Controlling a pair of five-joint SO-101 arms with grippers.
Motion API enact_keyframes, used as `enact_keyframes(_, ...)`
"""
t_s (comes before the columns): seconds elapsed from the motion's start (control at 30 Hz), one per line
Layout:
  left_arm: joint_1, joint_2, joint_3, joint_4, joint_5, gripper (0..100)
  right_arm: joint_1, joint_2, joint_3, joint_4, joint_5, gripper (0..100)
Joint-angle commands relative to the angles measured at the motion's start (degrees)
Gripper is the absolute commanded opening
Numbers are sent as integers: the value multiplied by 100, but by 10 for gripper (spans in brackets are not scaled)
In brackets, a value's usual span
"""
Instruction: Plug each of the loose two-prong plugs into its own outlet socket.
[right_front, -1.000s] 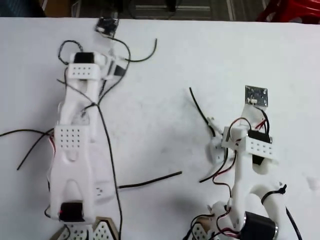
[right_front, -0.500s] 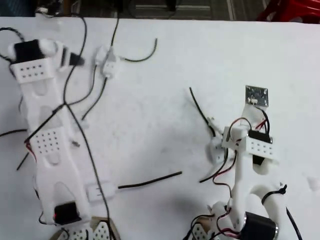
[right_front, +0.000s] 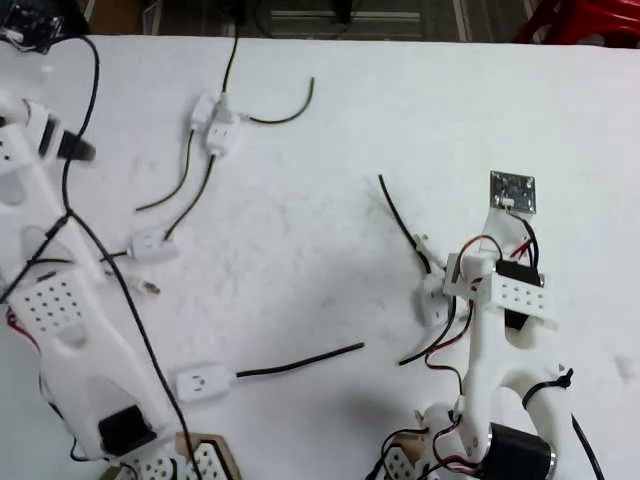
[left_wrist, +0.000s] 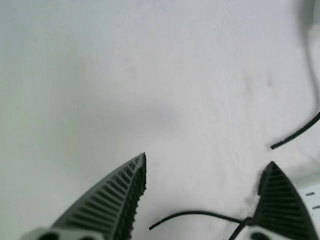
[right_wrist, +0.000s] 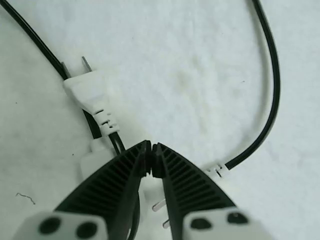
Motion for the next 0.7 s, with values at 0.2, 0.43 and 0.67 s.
enact_keyframes(0.2, 66, -2695, 4571, -26, -1864, 351, -136, -163, 88, -259, 255, 22)
enact_keyframes(0.43, 549, -3275, 6813, -862, -2435, 351, -224, -163, 158, -295, 360, 22)
enact_keyframes(0.67, 963, -3319, 8088, -1969, -2936, 348, -215, -163, 167, -295, 360, 22)
